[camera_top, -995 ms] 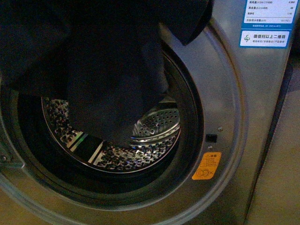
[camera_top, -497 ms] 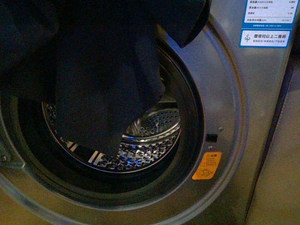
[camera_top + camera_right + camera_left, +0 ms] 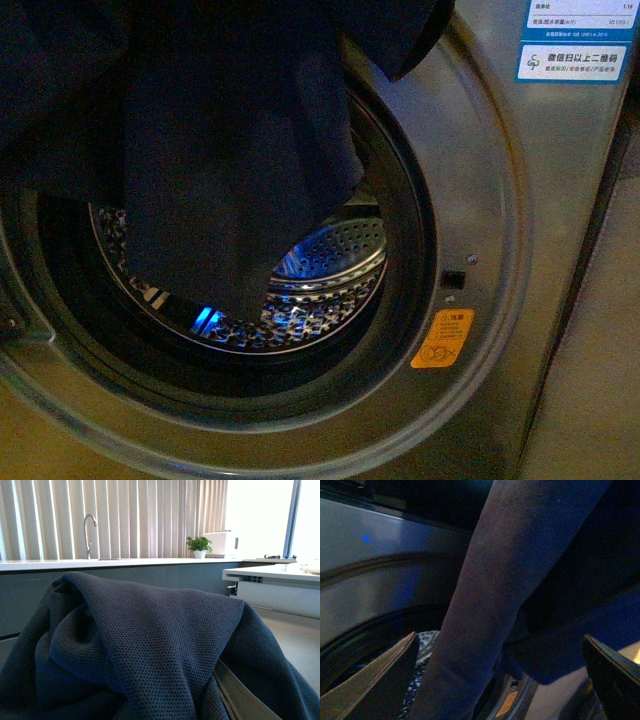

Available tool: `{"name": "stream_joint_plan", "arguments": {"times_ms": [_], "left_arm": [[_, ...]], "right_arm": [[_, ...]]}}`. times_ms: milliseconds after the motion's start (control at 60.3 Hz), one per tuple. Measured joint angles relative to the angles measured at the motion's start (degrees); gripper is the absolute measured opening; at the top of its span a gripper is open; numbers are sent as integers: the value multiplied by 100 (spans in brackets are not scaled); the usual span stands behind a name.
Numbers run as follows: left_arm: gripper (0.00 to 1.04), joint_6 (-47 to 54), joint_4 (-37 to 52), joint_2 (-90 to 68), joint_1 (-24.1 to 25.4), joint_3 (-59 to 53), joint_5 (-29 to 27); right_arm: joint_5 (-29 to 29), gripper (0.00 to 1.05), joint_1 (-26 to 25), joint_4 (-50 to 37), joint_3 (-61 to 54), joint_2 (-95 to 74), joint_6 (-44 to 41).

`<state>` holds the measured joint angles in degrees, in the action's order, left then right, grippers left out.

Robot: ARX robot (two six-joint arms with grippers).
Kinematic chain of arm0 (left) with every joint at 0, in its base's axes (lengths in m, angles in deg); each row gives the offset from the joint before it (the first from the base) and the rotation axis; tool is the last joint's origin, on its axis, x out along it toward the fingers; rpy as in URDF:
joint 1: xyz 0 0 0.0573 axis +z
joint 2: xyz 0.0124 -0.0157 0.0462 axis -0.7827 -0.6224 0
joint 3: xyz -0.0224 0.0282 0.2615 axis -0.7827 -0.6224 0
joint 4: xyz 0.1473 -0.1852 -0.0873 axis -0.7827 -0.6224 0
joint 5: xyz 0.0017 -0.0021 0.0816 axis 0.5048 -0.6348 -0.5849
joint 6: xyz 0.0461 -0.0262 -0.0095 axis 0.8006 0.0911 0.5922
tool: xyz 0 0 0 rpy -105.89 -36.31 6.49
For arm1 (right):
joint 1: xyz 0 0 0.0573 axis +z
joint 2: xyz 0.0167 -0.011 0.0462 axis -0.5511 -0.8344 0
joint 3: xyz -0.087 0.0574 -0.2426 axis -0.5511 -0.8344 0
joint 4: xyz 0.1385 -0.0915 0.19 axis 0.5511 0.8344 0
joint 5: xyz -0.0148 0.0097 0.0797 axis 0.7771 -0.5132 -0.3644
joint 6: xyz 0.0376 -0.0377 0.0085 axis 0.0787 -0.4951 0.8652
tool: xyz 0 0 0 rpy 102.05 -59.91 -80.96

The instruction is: Put clothes into washing machine

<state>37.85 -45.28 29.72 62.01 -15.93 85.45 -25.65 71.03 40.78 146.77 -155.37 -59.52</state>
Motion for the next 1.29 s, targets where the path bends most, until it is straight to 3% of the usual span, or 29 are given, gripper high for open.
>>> {"name": "stream_joint_plan", "arguments": {"times_ms": [398, 630, 962, 1293], "left_arm": [[98, -1139, 2686, -2024, -7, 896, 1521], [98, -1366, 2981, -2430, -326, 1309, 1742], [98, -1425, 3084, -2299, -1078, 1390, 1602], [98, -992, 2573, -1478, -2055, 1038, 957]], "right_arm": [[2, 14, 0, 0, 0, 0, 0], [2, 14, 0, 0, 0, 0, 0], [2, 14, 0, 0, 0, 0, -2], [2, 14, 0, 0, 0, 0, 0]]}}
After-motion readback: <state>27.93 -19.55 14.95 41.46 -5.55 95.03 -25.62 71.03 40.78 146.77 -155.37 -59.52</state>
